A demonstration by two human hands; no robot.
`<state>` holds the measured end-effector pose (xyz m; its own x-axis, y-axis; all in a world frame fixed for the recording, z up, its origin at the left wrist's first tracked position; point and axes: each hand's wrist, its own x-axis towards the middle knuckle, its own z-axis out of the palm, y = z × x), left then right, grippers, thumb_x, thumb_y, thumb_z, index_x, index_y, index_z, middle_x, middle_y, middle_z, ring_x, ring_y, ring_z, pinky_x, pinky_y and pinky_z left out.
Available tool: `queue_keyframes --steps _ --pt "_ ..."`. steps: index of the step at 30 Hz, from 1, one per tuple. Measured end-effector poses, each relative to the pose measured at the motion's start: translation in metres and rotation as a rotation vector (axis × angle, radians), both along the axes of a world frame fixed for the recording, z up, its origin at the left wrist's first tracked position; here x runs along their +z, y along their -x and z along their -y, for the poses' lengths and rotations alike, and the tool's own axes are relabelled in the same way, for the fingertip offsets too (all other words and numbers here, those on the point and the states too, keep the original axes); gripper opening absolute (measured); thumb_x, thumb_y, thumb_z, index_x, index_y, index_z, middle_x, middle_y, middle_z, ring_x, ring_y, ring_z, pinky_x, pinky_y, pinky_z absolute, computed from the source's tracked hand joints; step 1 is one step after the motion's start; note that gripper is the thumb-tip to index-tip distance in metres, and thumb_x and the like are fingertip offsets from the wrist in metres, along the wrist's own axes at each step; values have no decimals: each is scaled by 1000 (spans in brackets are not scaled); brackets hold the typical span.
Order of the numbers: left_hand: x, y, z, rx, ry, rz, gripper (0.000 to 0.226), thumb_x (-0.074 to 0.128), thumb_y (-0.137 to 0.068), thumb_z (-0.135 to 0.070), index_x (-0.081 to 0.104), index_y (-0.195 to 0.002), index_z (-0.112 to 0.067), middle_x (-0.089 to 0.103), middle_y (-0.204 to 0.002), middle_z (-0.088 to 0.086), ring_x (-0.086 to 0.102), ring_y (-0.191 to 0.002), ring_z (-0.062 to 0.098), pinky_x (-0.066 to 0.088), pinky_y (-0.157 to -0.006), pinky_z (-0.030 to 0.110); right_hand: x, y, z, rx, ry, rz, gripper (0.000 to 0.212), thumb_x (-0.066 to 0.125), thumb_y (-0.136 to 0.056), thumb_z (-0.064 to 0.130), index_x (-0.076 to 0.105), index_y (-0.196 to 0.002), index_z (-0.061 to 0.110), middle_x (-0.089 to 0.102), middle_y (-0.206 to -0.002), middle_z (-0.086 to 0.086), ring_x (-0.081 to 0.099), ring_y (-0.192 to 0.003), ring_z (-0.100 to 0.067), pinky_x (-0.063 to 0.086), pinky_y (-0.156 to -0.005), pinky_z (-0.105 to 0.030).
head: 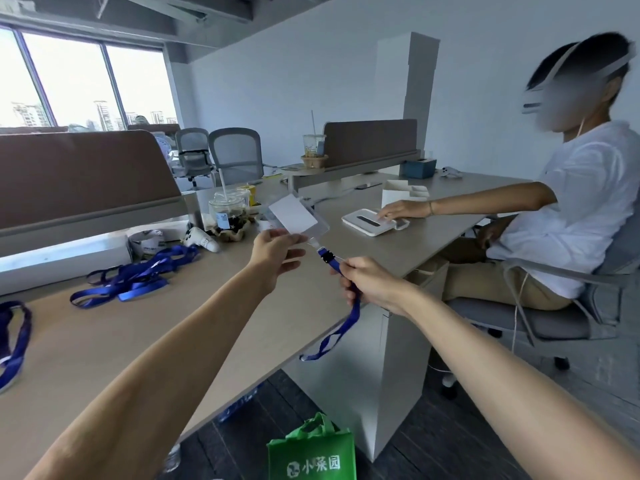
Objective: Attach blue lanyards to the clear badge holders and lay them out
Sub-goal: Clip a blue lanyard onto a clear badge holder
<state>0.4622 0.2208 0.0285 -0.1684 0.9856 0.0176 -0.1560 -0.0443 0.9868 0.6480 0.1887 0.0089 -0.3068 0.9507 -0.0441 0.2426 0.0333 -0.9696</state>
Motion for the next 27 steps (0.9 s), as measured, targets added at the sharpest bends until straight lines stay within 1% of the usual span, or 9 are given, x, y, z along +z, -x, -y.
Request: queue_keyframes --steps 4,7,9,12,16,20,22,24,27 --pt "-27 10 -27 94 46 -168 27 66 -85 -14 52 -107 -12 71 -96 2 53 -72 13 38 -59 26 -16 12 -27 -134 -26 100 29 37 -104 20 58 -85 14 38 -61 2 35 -48 -11 31 -44 -24" --pt "-58 21 -55 164 60 -271 19 71 -80 -13 54 -89 -15 70 -105 11 51 -76 15 43 -73 28 -27 23 -54 -186 -171 332 32 44 -101 27 60 -80 10 48 -63 -3 44 -57 -18 34 -55 -28" --pt "-76 32 -75 181 101 -294 25 71 -80 -14 52 -97 -13 70 -106 12 53 -82 17 43 -75 27 -35 33 -71 -193 -230 437 36 46 -101 29 65 -89 1 52 -69 -6 48 -65 -22 30 -56 -30" --pt "-91 50 -99 206 154 -324 47 69 -83 -19 44 -121 -7 69 -111 8 59 -99 20 43 -79 27 -45 45 -97 -191 -229 449 31 51 -99 28 69 -94 3 54 -67 0 51 -69 -20 31 -51 -25" --pt "-98 74 -119 263 154 -816 65 60 -88 -33 22 -138 -18 63 -107 6 57 -107 33 44 -95 43 -51 58 -129 -196 -231 537 25 53 -97 31 70 -93 12 60 -75 1 54 -71 -18 32 -50 -23" --pt "-102 90 -137 257 136 -1224 40 50 -92 -35 46 -132 -36 35 -138 7 30 -130 31 28 -106 46 -54 74 -156 -210 -193 455 27 53 -96 23 71 -81 10 64 -59 4 51 -40 -10 37 -39 -15" --pt "-107 97 -146 192 13 -1408 34 45 -96 -36 53 -128 -37 26 -150 0 25 -137 26 27 -107 46 -55 81 -168 -217 -158 405 24 52 -95 20 70 -81 12 67 -62 4 49 -35 -9 36 -39 -16" --pt "-110 104 -156 71 -69 -1448 34 37 -99 -37 53 -129 -35 35 -150 -8 33 -137 19 29 -107 40 -55 84 -176 -217 -141 406 27 52 -95 20 68 -73 15 68 -62 3 47 -37 -9 34 -41 -19" --pt "-109 116 -174 -19 -14 -1455 40 33 -99 -46 47 -134 -33 42 -146 -8 40 -133 18 30 -107 37 -52 82 -182 -179 -68 434 34 51 -95 25 63 -64 16 55 -54 3 41 -41 -13 28 -40 -19"
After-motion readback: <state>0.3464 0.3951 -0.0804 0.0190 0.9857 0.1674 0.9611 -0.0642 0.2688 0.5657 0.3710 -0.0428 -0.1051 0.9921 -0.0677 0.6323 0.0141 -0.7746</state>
